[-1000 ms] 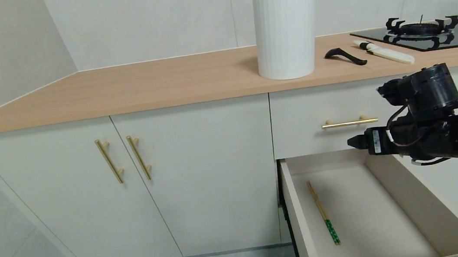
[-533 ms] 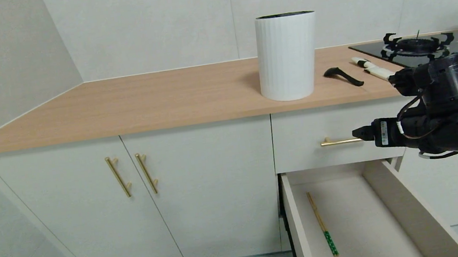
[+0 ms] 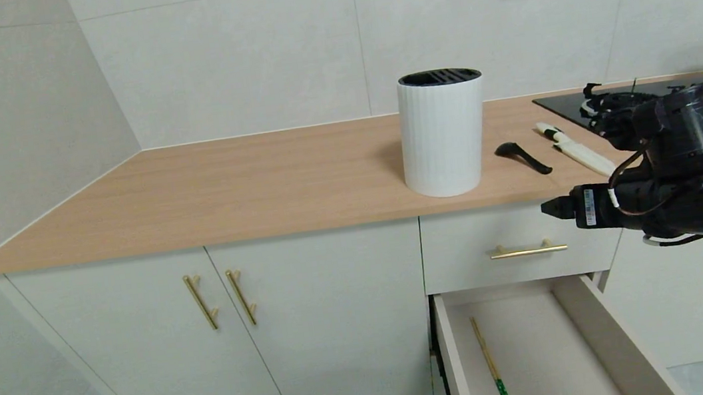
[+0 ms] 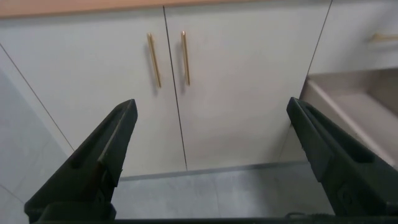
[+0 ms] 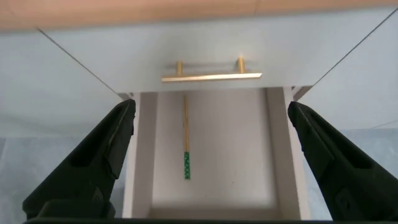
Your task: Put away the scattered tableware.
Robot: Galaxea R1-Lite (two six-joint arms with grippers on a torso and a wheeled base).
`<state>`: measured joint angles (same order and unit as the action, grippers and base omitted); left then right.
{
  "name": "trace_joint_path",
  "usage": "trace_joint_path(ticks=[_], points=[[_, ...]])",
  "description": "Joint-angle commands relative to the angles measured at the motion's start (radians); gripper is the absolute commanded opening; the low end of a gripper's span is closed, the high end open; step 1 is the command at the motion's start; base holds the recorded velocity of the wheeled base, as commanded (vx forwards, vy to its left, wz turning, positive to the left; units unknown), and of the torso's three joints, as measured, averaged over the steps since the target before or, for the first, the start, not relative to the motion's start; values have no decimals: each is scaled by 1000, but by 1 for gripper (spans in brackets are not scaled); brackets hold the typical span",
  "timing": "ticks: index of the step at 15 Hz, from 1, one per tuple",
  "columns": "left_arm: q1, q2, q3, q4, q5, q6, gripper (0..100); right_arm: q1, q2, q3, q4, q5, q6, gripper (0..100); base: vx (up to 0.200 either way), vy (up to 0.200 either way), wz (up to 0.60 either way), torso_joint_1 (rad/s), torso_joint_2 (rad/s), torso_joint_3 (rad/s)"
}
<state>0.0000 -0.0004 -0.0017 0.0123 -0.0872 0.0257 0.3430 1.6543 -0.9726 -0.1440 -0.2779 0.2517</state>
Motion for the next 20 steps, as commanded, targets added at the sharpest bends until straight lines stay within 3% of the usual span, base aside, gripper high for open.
trace_joint_path(ticks=[1,5,10,16,20], points=[[0,0,0,0,0,0,100,1,6,2,0,0,0,100,0,0,0,203,-491,-281],[0,0,0,0,0,0,100,1,7,-6,-5,2,0,100,0,0,0,145,-336,-184],[0,0,0,0,0,0,100,-67,110,-54,-252,37,-154,100,0,0,0,7,-18,-9],[0,0,0,0,0,0,100,-197,371,-360,-249,241,-293,100,0,0,0,0,0,0],[0,0,0,0,0,0,100,-222,458,-410,-243,273,-336,100,0,0,0,0,0,0]])
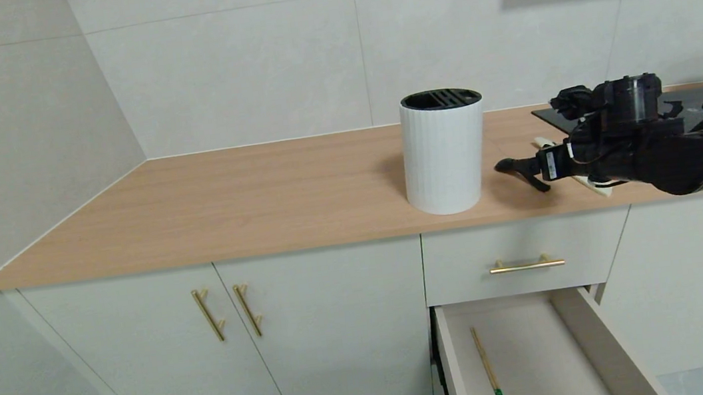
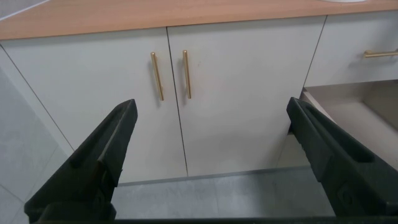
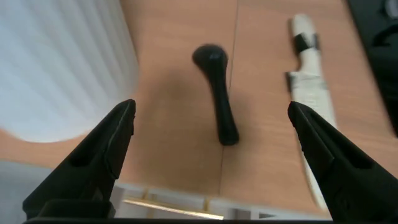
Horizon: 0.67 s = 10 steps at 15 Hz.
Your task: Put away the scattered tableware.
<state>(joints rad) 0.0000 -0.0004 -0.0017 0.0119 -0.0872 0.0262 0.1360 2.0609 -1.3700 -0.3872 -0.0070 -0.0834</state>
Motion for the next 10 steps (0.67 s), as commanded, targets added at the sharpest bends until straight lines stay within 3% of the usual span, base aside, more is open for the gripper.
trace_joint_path(ticks=[1,4,10], points=[[0,0,0,0,0,0,100,-27,45,-8,4,28,1,100,0,0,0,0,0,0],[0,0,0,0,0,0,100,-39,33,-12,82,96,2,100,0,0,0,0,0,0],[0,0,0,0,0,0,100,-39,93,-55,65,90,4,100,0,0,0,0,0,0]])
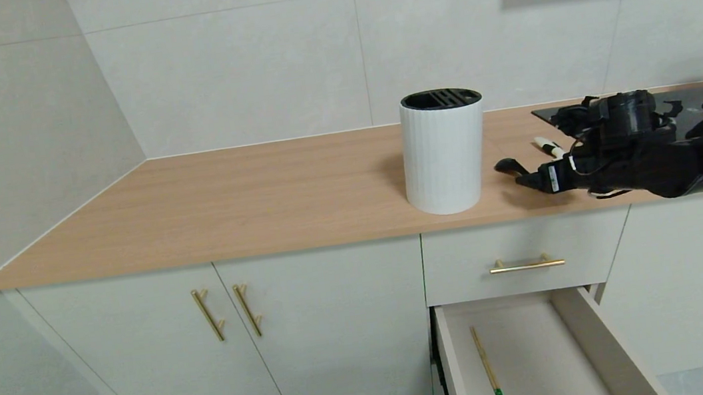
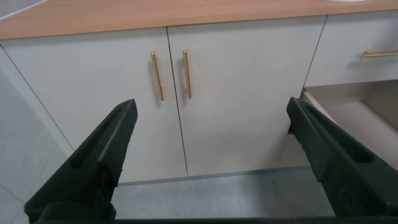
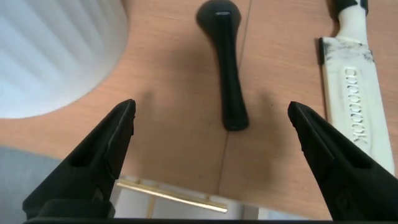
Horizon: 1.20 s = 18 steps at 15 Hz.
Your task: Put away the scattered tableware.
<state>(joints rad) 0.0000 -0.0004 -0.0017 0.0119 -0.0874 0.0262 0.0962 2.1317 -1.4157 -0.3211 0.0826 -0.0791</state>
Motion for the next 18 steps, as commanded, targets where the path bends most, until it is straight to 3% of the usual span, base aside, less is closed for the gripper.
trace_joint_path(ticks=[1,18], points=[[0,0,0,0,0,0,100,0,36,-15,-10,-1,1,100,0,0,0,0,0,0],[0,0,0,0,0,0,100,-16,145,-97,-42,-26,7,100,0,0,0,0,0,0]])
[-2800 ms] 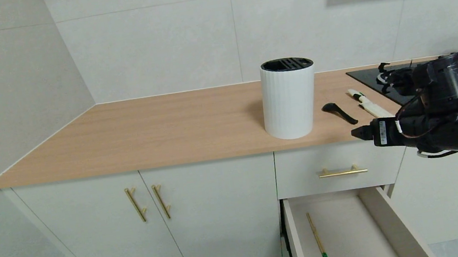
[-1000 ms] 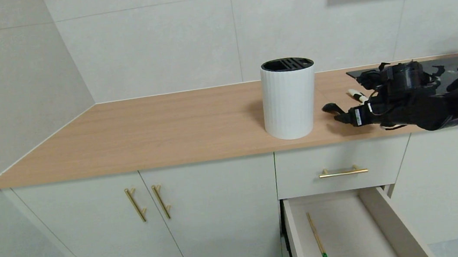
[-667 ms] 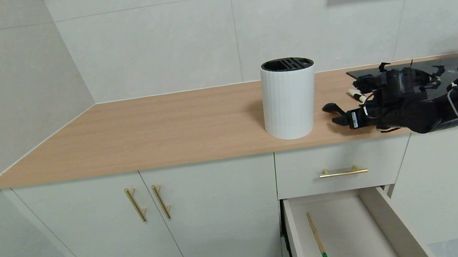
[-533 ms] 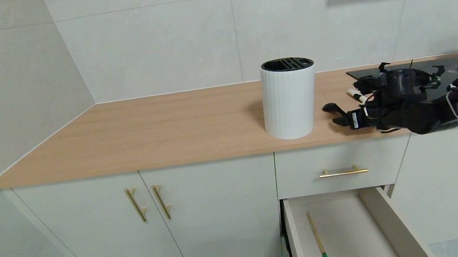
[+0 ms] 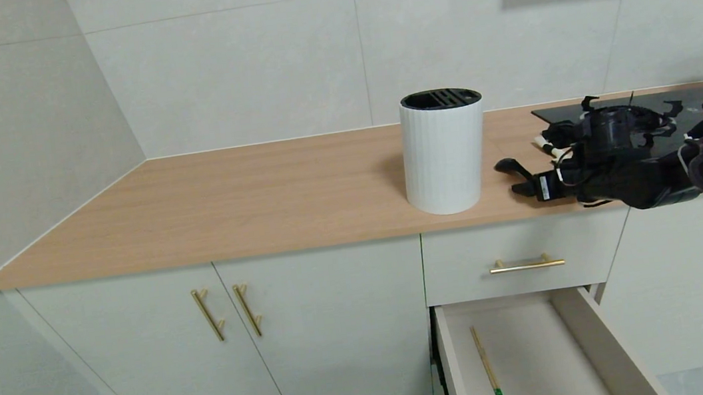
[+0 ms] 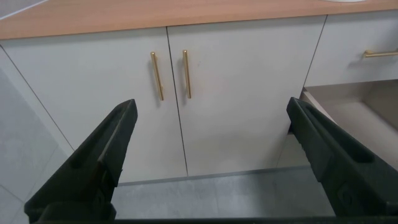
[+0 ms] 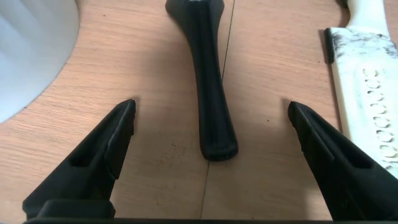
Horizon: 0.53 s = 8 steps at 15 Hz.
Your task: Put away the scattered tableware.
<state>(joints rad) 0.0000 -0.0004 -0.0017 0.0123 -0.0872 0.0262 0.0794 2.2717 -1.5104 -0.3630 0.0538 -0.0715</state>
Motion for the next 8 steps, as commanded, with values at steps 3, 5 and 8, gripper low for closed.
trace_joint_path(ticks=[3,5,8], points=[[0,0,0,0,0,0,100,2,6,-2,1,-6,-1,0,0,0,0,0,0,0],[0,0,0,0,0,0,100,2,8,-2,1,-6,-1,0,0,0,0,0,0,0],[0,0,0,0,0,0,100,2,5,-2,1,-6,-1,0,0,0,0,0,0,0]])
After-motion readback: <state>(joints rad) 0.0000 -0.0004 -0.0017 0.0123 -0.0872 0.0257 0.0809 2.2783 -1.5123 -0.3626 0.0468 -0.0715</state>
